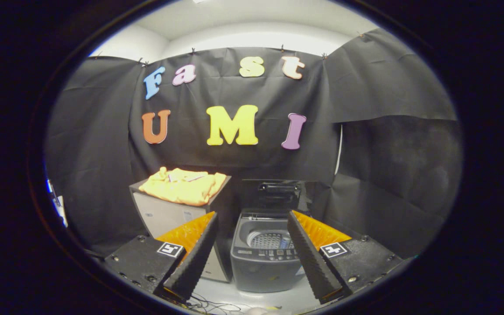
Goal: Put the clothes into the washing machine and then close the washing machine lid.
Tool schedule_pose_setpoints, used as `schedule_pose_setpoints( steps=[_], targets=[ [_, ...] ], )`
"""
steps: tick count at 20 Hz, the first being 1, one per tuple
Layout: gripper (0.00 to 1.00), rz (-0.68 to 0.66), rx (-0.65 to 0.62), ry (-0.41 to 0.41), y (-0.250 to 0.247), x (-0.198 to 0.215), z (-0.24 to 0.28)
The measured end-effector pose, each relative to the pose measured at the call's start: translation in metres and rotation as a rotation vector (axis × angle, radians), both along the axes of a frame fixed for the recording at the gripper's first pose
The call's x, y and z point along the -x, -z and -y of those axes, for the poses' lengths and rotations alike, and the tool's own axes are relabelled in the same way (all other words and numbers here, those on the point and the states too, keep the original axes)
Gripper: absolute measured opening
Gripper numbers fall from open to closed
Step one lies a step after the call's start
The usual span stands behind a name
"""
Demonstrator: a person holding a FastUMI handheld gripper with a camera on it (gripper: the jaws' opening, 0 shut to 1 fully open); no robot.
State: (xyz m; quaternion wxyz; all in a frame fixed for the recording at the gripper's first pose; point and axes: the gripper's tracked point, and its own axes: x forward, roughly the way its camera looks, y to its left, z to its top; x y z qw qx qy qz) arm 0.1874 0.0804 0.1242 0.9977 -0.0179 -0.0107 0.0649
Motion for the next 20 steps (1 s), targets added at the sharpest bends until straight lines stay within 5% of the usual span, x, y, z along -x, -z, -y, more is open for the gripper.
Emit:
schedule_pose_setpoints(
  steps=[10,20],
  targets=[
    [0.99,-0.042,-0.003,-0.190,-0.071,-0.155,-0.127],
    [0.99,-0.212,0.036,-0.295,-0.049,-0.243,-0.263]
  ],
)
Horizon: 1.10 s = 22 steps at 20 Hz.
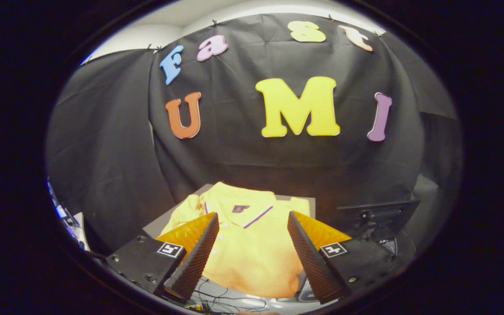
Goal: Put the clothes into the washing machine and then close the washing machine lid.
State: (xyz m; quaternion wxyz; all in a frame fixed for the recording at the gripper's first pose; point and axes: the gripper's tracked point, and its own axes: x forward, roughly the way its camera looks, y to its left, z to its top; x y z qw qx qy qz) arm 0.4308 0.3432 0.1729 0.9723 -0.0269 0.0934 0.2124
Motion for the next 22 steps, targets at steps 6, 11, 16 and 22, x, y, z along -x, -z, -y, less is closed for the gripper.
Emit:
schedule_pose_setpoints(
  steps=[6,11,16,22],
  targets=[
    [0.99,-0.125,0.060,0.011,0.046,-0.028,-0.050],
    [0.98,-0.237,0.056,0.065,0.078,-0.048,-0.065],
    [0.99,-0.255,0.140,0.140,0.097,-0.062,-0.066],
    [0.98,-0.313,0.175,0.166,0.100,-0.062,-0.066]
  ],
)
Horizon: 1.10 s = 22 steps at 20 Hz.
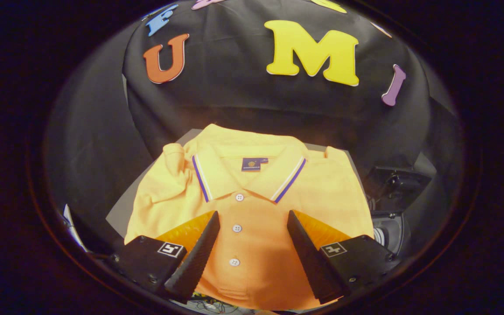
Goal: Put the clothes into the washing machine and then close the washing machine lid.
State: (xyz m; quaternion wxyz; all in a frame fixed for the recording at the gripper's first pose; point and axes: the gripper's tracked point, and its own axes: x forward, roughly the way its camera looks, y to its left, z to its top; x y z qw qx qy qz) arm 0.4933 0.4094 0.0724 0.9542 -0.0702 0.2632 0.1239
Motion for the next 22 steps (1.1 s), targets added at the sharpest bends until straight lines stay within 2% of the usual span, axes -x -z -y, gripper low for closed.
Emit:
schedule_pose_setpoints(
  steps=[3,6,9,11,13,16,20,22],
  targets=[
    [0.98,-0.028,0.020,-0.014,0.0013,-0.0008,0.0008],
    [0.95,-0.105,0.033,0.014,0.0006,-0.0027,0.0030],
    [0.87,-0.151,0.063,0.016,0.0007,-0.0028,0.0013],
    [0.73,-0.179,0.078,0.006,0.0000,-0.0027,-0.0017],
    [0.51,-0.198,0.088,-0.012,-0.0026,-0.0018,-0.0038],
    [0.28,-0.224,0.107,-0.034,-0.0048,-0.0043,-0.0019],
    [0.09,-0.177,0.151,-0.046,-0.0054,-0.0064,-0.0022],
    [0.07,-0.164,0.119,-0.067,-0.0059,-0.0020,-0.0035]
  ],
)
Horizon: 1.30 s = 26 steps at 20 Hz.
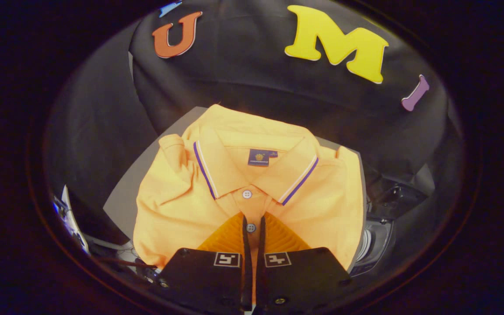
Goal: Put the clothes into the washing machine and then close the washing machine lid.
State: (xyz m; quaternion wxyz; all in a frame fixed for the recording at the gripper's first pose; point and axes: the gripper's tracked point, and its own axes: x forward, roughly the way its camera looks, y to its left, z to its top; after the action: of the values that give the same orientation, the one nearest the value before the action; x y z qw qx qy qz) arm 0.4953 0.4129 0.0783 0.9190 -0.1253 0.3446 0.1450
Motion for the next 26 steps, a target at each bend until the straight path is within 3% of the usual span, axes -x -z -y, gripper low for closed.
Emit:
schedule_pose_setpoints(
  steps=[5,12,17,26],
  targets=[
    [0.06,-0.029,-0.183,-0.050,-0.013,-0.004,0.007],
    [0.06,0.095,-0.355,-0.101,-0.077,-0.005,0.061],
    [0.06,0.172,-0.441,-0.060,-0.120,-0.012,0.137],
    [0.06,0.282,-0.450,0.032,-0.147,-0.027,0.266]
  ],
)
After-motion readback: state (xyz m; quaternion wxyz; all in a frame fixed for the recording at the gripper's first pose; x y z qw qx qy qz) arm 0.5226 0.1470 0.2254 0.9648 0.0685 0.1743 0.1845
